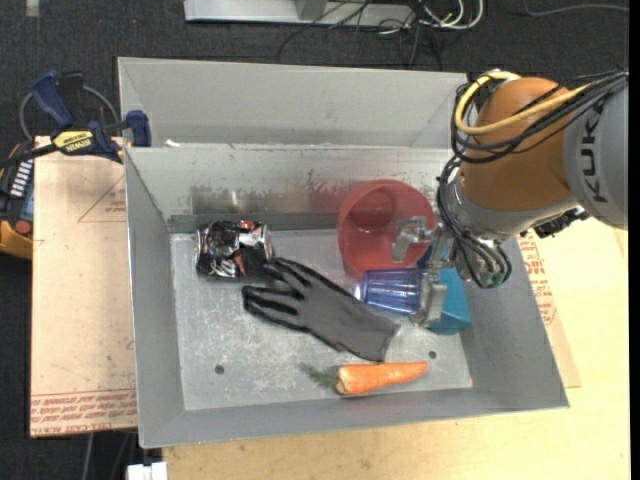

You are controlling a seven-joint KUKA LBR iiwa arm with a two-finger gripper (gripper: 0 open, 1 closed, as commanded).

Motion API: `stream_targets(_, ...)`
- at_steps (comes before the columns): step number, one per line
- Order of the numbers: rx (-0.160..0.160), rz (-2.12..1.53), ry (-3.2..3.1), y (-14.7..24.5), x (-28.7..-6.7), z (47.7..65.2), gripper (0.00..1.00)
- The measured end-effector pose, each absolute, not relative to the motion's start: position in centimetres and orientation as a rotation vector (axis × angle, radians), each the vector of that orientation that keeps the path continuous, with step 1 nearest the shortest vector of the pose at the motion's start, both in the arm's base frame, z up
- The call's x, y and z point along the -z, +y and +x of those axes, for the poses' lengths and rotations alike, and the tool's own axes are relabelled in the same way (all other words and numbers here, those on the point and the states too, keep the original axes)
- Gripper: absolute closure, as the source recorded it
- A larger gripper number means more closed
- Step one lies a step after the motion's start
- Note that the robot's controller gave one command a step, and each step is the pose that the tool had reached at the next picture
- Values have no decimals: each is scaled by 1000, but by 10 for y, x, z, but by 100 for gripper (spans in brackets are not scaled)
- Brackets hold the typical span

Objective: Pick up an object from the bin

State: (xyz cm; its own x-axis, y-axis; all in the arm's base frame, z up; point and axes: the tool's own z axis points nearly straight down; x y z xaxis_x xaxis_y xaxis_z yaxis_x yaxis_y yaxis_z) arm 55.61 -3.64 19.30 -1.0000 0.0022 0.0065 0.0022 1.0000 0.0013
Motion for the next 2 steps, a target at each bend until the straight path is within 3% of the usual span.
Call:
stream_targets(1, 1, 0, -3143, -36, -197, 558, 0)
stream_targets(2, 4, -61, -3140, 26, -86, 538, 0)
